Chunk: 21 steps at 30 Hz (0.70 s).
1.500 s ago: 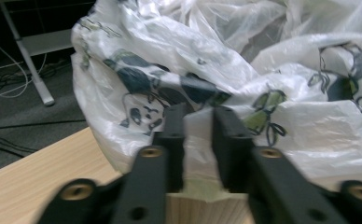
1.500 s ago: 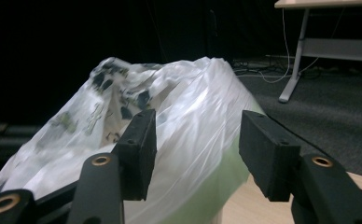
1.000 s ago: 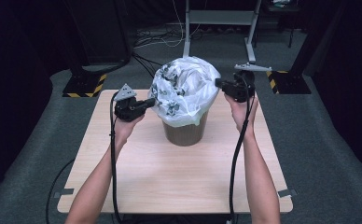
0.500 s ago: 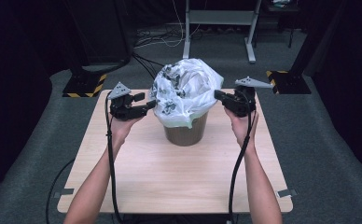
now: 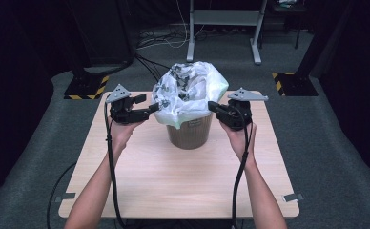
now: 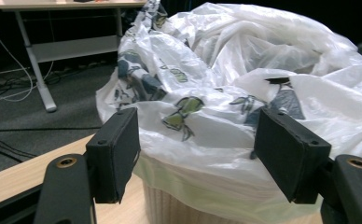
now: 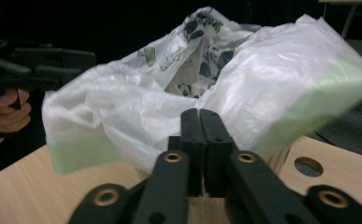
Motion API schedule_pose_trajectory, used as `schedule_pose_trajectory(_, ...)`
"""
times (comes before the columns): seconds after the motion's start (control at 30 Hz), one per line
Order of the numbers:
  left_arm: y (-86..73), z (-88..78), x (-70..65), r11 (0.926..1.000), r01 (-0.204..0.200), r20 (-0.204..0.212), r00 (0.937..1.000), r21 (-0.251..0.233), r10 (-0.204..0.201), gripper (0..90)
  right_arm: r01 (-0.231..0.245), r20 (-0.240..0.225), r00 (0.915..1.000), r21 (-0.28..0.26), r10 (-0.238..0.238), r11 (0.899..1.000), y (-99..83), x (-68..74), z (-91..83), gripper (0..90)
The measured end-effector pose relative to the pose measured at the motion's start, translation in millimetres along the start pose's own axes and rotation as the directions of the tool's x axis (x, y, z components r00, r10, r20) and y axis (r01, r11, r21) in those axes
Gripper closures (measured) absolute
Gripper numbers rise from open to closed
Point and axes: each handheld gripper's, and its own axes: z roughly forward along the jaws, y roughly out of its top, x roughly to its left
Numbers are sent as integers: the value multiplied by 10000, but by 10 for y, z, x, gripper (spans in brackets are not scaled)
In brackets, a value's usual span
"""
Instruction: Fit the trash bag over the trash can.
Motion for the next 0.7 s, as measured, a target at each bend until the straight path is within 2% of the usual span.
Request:
schedule_pose_trajectory(0.1, -8, 22, -31, 9995, -223, 25, 9997, 205, 223, 289, -306, 44, 9995, -499, 309, 9983, 57, -69, -105, 660)
schedule_pose_trajectory(0.13, -15, 40, -42, 9989, -301, 2, 9995, 364, 301, 288, -402, 192, 9990, -641, 415, 9971, 83, -97, -140, 596)
schedule_pose_trajectory(0.27, -65, 102, -86, 9962, -496, -24, 9988, 715, 499, 288, -563, 944, 9935, -810, 639, 9951, 225, -274, -171, 478)
schedule_pose_trajectory(0.3, -82, 115, -98, 9955, -530, -31, 9986, 788, 534, 294, -706, 1065, 9913, -703, 779, 9950, 267, -339, -150, 443)
schedule_pose_trajectory(0.37, -117, 143, -119, 9944, -610, -49, 9981, 867, 617, 317, -1255, 845, 9876, -786, 1320, 9890, 340, -472, -106, 413)
schedule_pose_trajectory(0.47, -157, 179, -129, 9934, -624, -41, 9980, 963, 630, 407, -1740, 674, 9818, -590, 1778, 9830, 456, -591, -17, 334)
schedule_pose_trajectory(0.6, -187, 207, -114, 9935, -670, 137, 9977, 922, 660, 545, -1849, 828, 9792, -148, 1855, 9826, 578, -665, 144, 327)
schedule_pose_trajectory(0.67, -191, 217, -101, 9939, -687, 154, 9976, 866, 676, 638, -1846, 1048, 9780, 333, 1802, 9822, 592, -702, 230, 404)
schedule_pose_trajectory(0.7, -195, 229, -96, 9942, -669, 208, 9976, 838, 653, 693, -1879, 979, 9784, 540, 1821, 9807, 578, -724, 266, 498)
